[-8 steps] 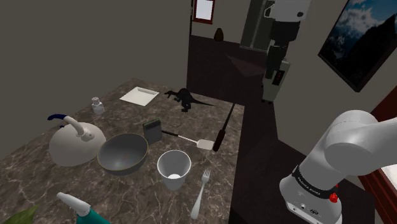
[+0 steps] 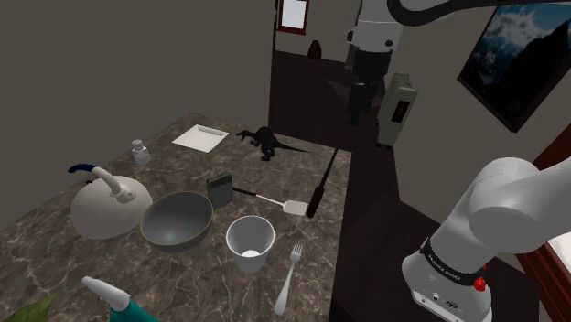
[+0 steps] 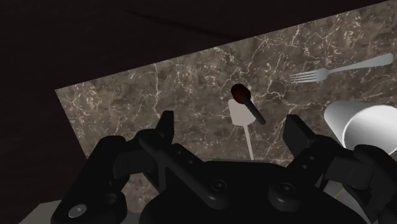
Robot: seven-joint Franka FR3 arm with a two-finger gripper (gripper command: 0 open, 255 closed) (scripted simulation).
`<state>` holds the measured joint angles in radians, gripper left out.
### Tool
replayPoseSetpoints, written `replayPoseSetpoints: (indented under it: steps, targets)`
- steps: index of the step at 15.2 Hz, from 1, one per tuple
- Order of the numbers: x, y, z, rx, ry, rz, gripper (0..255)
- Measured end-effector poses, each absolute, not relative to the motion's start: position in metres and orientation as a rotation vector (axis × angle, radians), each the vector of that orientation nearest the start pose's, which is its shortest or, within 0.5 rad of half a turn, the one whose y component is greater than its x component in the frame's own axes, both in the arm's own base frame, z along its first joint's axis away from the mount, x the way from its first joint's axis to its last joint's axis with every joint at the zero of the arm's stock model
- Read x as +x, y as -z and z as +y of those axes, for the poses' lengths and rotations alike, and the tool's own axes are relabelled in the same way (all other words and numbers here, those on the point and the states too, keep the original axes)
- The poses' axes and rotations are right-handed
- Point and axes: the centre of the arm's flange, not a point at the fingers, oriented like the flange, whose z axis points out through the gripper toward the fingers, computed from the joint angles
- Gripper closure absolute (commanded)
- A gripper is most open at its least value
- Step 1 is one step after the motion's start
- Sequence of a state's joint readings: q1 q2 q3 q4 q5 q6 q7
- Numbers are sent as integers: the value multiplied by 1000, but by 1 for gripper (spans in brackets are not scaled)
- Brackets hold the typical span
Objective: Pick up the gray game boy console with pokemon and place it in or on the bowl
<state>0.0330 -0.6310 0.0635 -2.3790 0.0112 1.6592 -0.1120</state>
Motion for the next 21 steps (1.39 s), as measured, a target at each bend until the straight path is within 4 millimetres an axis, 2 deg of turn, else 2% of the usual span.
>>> replayPoseSetpoints:
  steps: [11, 14, 17, 21]
  targets:
    - [436, -458, 116, -3130, -86, -455, 0]
    - [459, -444, 140, -3124, -70, -496, 0]
    - [484, -419, 161, -3117, -55, -536, 0]
    - [514, -393, 197, -3106, -35, -591, 0]
